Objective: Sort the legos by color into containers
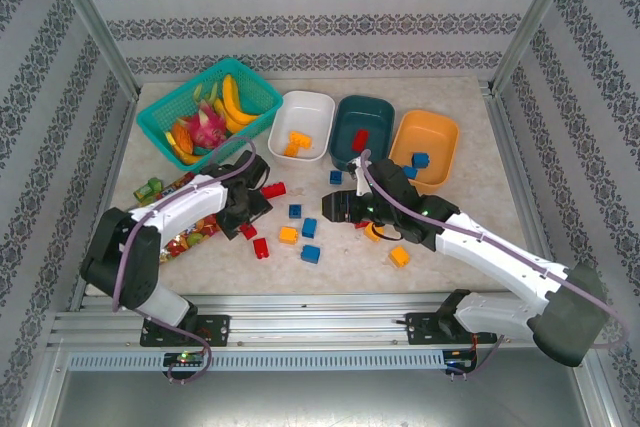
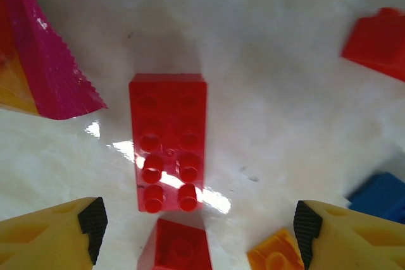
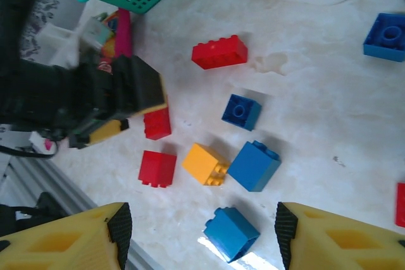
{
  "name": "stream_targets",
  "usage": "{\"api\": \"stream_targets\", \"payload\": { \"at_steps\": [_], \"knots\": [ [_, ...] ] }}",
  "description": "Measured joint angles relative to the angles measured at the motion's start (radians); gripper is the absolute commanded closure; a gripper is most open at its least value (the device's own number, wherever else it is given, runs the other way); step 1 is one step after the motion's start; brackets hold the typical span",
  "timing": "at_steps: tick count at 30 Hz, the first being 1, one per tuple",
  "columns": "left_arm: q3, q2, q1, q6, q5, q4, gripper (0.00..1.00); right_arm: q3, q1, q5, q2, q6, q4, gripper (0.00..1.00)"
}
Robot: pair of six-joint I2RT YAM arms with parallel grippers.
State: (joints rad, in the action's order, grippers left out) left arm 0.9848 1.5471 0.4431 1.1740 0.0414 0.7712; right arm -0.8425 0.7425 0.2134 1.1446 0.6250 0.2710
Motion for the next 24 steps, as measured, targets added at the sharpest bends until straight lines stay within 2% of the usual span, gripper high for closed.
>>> {"api": "stream_targets", "payload": {
  "at_steps": [5, 12, 18, 20, 24],
  "knots": [
    [-0.029, 0.021, 0.000, -0.003, -0.014, -0.011, 0.25, 0.005, 0.000, 0.027, -0.005, 0.004, -0.025, 0.35],
    [-0.050, 0.106, 0.000, -0.043, -0.027, -0.077, 0.42, 0.006, 0.000, 0.043, -0.005, 0.011, -0.037, 0.35],
    [-0.050, 0.115, 0.000, -0.074, -0.044, -0.080, 0.64, 0.006, 0.000, 0.043, -0.005, 0.024, -0.037, 0.35],
    [-0.050, 0.112, 0.000, -0.079, -0.045, -0.080, 0.69, 0.006, 0.000, 0.043, -0.005, 0.027, -0.036, 0.35],
    [-0.050, 0.106, 0.000, -0.096, -0.047, -0.079, 0.73, 0.006, 0.000, 0.042, -0.005, 0.031, -0.036, 0.35]
  ]
}}
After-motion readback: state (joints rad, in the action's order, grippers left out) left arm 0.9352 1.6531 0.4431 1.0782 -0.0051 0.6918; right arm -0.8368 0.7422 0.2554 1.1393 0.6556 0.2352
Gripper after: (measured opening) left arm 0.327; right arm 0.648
